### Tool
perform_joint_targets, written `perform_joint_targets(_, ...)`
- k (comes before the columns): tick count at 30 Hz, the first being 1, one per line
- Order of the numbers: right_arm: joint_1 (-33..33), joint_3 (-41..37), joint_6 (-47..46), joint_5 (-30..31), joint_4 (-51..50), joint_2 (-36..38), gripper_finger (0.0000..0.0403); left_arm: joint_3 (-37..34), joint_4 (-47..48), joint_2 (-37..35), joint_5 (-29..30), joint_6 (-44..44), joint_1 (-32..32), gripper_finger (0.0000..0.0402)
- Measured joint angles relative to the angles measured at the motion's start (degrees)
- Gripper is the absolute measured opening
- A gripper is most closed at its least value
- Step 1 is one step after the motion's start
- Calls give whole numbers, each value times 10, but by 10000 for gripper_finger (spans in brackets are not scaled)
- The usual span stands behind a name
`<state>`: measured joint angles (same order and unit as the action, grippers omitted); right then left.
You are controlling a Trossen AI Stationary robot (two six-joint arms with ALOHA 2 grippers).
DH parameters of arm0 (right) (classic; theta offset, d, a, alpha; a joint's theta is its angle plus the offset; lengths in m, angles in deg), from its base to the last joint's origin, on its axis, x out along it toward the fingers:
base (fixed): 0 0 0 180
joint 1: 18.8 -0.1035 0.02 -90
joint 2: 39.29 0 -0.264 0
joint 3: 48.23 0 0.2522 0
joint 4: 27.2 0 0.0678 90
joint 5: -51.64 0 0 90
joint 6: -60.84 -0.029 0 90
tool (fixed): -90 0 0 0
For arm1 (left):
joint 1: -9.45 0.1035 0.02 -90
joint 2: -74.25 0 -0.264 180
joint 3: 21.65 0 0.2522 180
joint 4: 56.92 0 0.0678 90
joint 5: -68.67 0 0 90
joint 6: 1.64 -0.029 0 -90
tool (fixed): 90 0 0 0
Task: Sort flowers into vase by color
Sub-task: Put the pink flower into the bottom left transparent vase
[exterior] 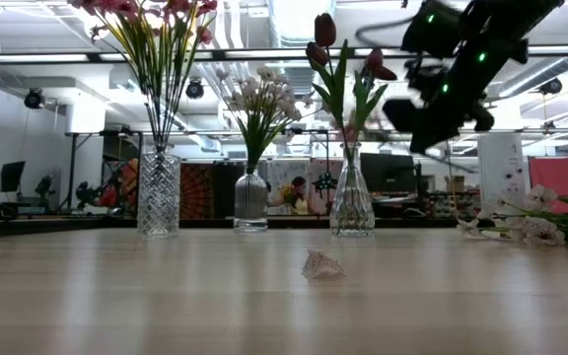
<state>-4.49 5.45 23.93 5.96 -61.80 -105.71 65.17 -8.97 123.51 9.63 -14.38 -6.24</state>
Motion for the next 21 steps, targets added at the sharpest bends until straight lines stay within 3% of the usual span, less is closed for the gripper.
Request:
perform_joint_targets(7,0,1,77,50,41,101,13,0,-15,9,0,-1,0,237)
perform_joint_targets(21,-16,1,392,64,351,175,13,0,-32,12,0,-2,0,237)
